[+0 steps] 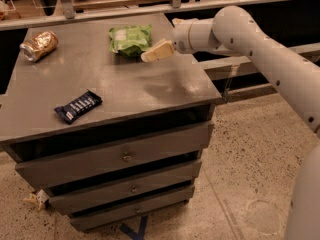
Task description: Move green rice chip bag near rxbar blueberry
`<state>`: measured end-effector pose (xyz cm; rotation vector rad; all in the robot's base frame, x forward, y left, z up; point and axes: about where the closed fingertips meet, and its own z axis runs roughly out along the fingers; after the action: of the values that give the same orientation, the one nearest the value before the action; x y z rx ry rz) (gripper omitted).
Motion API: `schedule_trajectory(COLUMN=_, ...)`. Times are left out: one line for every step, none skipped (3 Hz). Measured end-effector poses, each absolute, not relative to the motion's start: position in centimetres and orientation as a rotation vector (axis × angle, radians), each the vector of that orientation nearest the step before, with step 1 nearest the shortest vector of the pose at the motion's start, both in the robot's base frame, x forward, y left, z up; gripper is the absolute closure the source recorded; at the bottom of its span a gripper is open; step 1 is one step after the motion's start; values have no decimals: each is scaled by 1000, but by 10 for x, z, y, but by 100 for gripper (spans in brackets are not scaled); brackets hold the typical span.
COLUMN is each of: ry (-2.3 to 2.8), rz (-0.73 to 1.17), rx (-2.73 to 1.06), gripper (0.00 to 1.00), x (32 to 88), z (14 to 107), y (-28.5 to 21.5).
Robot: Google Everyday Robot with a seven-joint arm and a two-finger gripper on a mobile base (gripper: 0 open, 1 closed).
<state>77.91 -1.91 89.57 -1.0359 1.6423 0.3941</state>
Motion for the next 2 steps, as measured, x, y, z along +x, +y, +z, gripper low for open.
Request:
schedule_trajectory(ry=1630, rz=403, rx=-1059, gripper=0, x=794, z=889, y=-1)
schedule_trajectory(ry=1625, rz=411, rx=-1076, gripper=0, x=805, z=882, y=16)
